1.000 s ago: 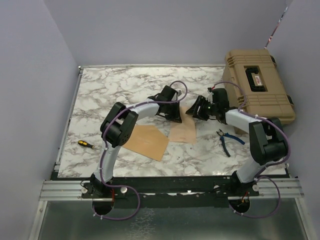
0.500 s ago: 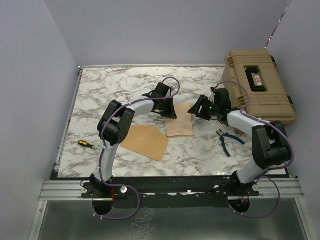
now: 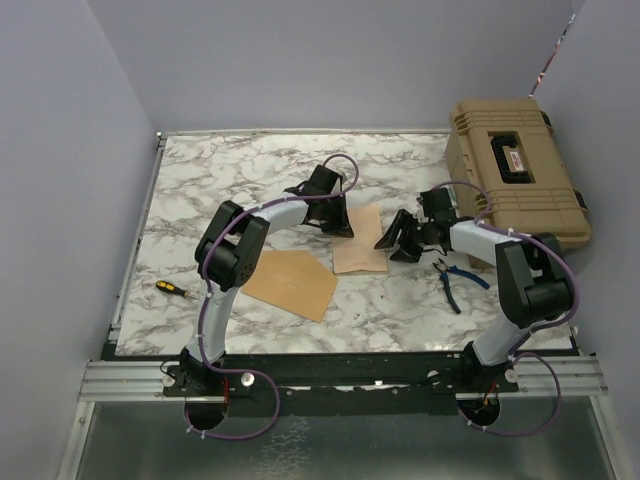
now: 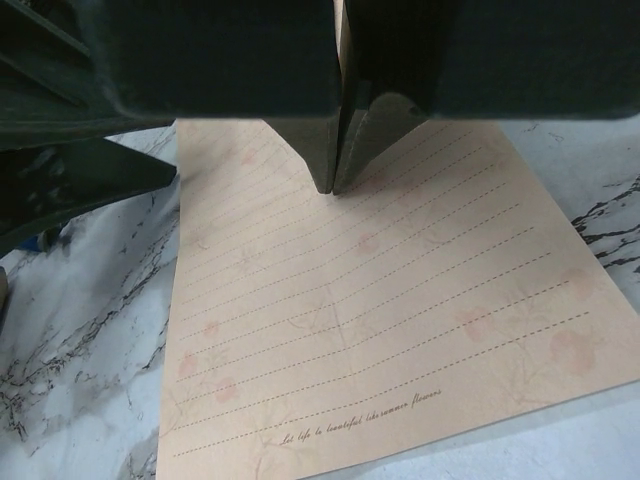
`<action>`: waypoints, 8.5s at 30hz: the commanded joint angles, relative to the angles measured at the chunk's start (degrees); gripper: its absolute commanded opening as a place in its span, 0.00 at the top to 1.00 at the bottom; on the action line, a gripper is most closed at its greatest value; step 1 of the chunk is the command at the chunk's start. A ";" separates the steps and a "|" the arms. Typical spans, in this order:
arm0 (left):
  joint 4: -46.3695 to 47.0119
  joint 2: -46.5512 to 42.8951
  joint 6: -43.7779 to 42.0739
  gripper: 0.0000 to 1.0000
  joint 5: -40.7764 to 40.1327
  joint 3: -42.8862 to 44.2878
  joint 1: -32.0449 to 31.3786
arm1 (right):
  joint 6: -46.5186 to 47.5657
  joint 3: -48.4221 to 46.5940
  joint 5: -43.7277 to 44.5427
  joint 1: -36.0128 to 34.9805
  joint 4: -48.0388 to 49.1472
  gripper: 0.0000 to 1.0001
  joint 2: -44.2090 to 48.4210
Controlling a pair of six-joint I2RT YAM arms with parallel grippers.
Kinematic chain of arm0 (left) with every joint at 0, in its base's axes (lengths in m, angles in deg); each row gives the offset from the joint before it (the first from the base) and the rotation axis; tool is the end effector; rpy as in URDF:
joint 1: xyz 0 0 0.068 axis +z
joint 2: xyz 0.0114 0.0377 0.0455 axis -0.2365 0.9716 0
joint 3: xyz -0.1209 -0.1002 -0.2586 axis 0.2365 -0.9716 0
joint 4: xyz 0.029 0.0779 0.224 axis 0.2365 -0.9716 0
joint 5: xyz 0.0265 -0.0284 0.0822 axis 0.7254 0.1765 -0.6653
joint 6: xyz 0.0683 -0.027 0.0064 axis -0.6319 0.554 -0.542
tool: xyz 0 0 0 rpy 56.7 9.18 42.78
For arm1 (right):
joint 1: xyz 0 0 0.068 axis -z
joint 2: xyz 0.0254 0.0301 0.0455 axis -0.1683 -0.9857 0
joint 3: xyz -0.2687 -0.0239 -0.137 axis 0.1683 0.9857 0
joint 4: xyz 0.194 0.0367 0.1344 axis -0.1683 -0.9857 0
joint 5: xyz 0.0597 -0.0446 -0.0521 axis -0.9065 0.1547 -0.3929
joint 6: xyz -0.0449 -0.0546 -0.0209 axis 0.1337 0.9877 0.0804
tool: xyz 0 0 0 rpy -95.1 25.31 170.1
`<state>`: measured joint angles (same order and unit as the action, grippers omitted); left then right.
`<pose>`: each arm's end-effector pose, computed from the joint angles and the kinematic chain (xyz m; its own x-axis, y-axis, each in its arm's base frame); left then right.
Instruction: Place the letter into the envelope and seal it
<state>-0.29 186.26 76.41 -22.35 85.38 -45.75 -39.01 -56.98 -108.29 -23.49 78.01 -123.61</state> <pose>0.3942 -0.2730 0.1623 -0.9432 -0.0406 -0.3296 0.1689 0.7959 -0.5814 0.3060 0.1004 0.1825 -0.8899 0.4042 -0.2116 0.1983 0.7604 0.6184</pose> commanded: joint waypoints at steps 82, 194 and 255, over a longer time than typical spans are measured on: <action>48.27 -36.80 34.93 0.94 18.42 -12.53 16.51 | -26.71 -19.98 -31.85 0.68 24.58 1.00 15.82; 53.11 -41.26 23.93 0.01 32.08 -8.01 8.44 | -32.42 -30.93 -29.24 -1.67 51.18 1.00 15.49; 70.24 -43.34 40.08 1.00 18.71 -20.32 13.63 | 3.79 -33.86 -17.26 -1.63 11.68 0.37 24.77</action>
<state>70.00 143.75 117.65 -2.57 65.58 -31.77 -32.46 -88.98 -112.05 -24.93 83.39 -96.49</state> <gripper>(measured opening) 0.003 0.634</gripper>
